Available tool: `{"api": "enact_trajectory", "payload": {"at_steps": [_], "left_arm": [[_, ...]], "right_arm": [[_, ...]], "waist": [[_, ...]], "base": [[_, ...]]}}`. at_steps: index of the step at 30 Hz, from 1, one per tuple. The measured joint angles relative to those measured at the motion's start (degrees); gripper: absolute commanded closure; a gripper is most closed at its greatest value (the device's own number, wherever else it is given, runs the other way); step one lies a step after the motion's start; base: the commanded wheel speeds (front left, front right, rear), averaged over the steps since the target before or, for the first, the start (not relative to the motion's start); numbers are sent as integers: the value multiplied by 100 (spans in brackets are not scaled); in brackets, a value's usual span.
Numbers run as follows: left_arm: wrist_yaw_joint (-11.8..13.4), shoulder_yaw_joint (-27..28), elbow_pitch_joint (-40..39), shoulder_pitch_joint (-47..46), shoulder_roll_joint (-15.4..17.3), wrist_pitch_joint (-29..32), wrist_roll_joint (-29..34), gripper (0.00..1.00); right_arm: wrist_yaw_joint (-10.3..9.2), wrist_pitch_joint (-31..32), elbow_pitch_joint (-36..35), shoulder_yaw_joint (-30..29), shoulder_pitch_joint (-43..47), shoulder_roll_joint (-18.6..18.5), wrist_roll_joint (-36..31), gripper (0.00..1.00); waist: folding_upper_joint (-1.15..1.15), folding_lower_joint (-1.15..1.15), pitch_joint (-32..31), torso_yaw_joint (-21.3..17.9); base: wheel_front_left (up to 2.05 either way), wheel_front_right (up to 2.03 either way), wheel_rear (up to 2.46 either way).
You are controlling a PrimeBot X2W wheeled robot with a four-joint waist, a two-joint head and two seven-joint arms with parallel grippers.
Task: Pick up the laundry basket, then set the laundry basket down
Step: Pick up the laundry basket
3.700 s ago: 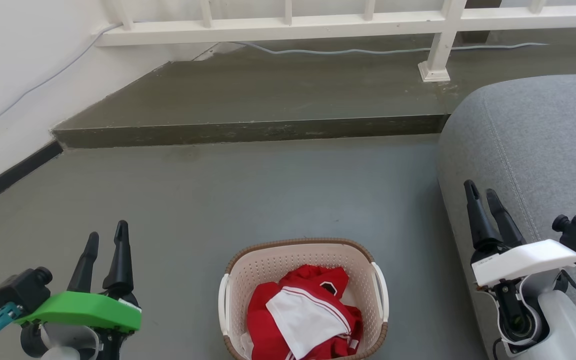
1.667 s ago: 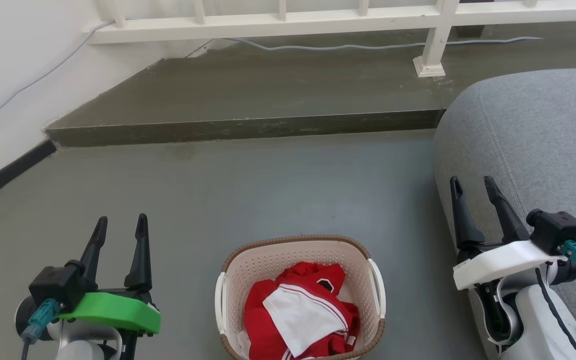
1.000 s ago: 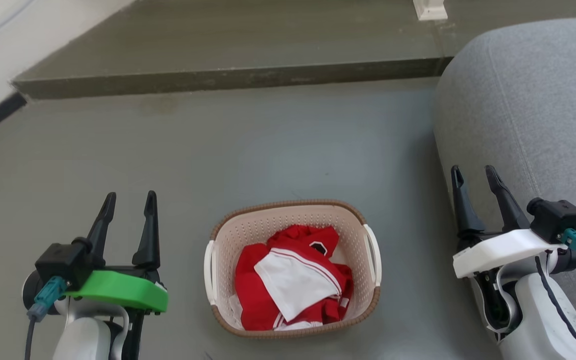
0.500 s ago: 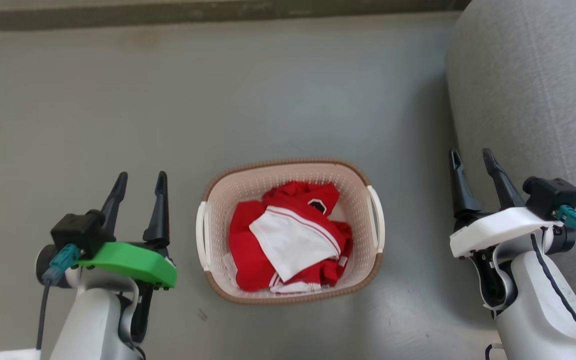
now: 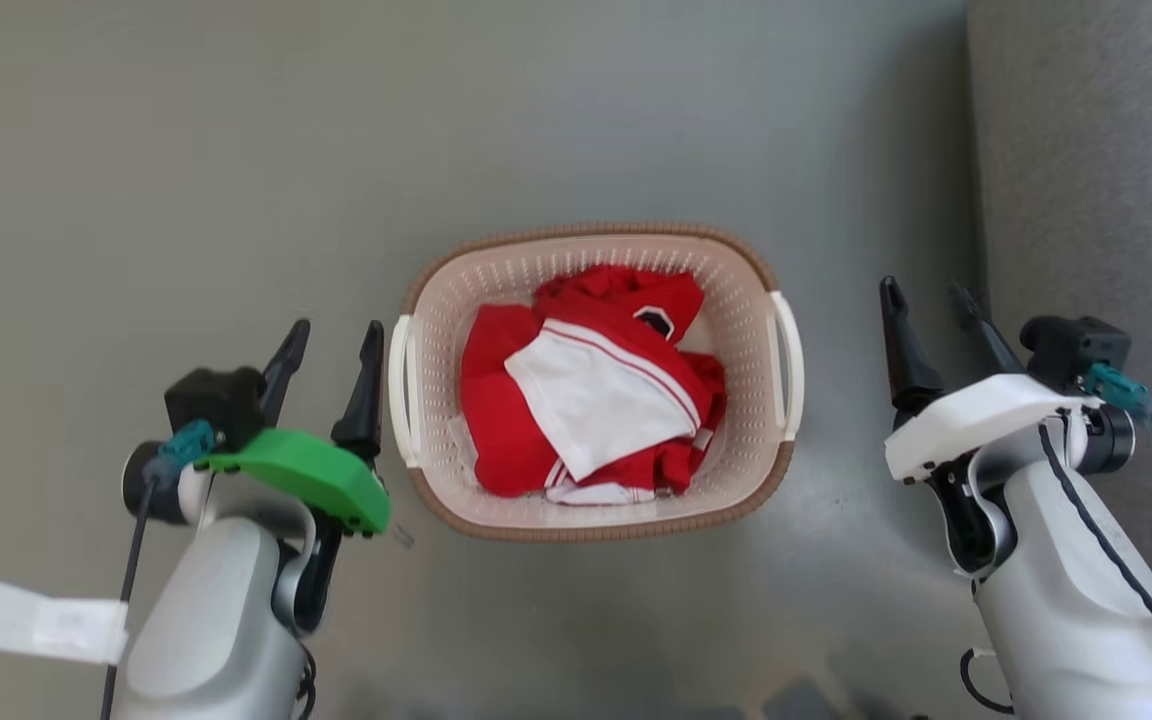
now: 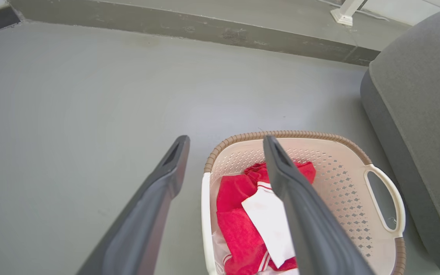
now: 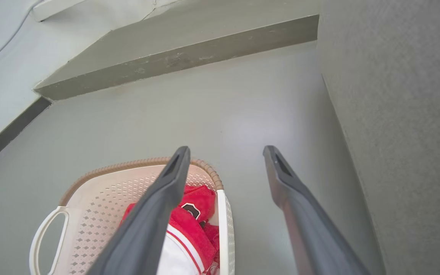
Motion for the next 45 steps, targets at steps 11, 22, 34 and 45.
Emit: {"api": "enact_trajectory", "payload": {"at_steps": [11,22,34,45], "left_arm": [[0,-242,849,-814,-12,147,-327,0],[0,-687,1458,-1516,-59,427,-624,0],[0,-1026,1905,-1979,-80,678,-984,0],[0,-1449,2162,-2246,-101,782,-1260,0]], "right_arm": [[55,99,926,210,-714,-11,45,0],[57,260,1677,544,-1362,-26,14,0],[107,628,2295,835,-2027,-34,49,0],[108,600,2593,1115,-2288,-41,257,0]], "waist": [[0,0,815,110],[0,0,1547,161],[0,0,2139,199],[0,0,2375,281]], "base": [[0,0,0],[0,0,0],[0,0,0],[0,0,0]]}}
